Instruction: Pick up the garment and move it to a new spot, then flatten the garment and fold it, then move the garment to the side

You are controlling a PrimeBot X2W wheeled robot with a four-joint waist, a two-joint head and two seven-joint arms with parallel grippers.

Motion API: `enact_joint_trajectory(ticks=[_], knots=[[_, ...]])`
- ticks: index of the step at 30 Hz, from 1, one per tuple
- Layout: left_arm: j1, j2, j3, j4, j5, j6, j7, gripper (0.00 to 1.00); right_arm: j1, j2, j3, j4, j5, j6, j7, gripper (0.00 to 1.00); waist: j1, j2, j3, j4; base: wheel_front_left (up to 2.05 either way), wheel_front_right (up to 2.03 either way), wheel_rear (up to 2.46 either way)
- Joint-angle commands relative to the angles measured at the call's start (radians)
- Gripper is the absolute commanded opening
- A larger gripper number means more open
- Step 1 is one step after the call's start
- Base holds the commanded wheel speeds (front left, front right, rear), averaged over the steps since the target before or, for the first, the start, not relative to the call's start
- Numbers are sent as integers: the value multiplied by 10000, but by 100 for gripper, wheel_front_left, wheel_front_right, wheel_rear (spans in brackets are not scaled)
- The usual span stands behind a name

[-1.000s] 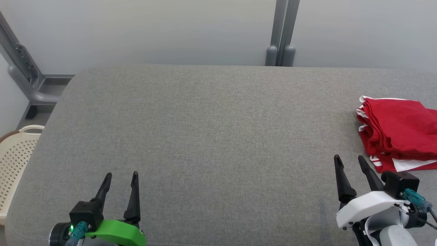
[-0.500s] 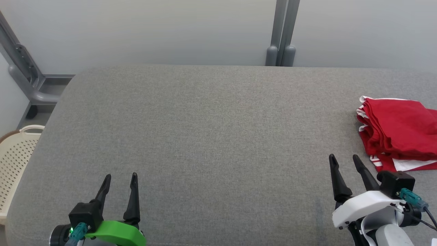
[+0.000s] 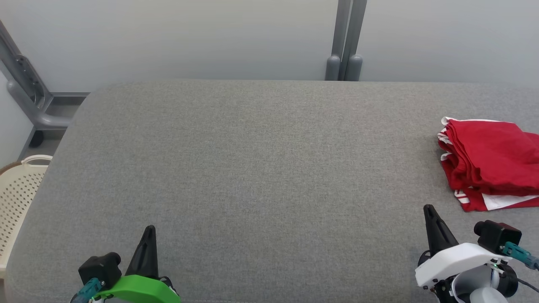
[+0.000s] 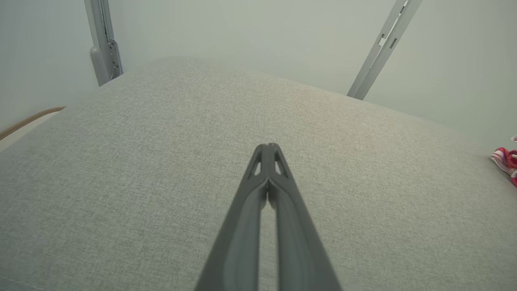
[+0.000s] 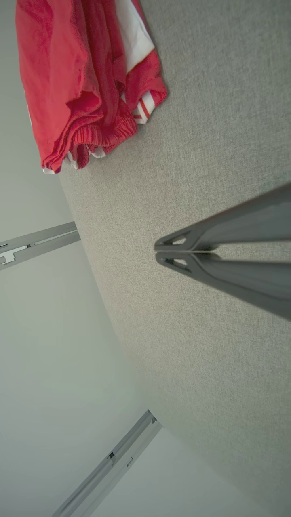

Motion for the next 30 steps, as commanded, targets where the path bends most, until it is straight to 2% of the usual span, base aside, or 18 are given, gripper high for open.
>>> enact_joint_trajectory(ticks=[1, 30], knots=[[-337, -3, 111, -118, -406, -56, 74, 0, -129, -38, -88, -230, 441, 0, 57, 0, 0, 0, 5, -14, 0, 0, 0], [-911, -278, 484, -95, -4463, -393, 1126, 0, 99, -69, -718, -685, 4628, 0, 745, 0, 0, 0, 92, -265, 0, 0, 0]])
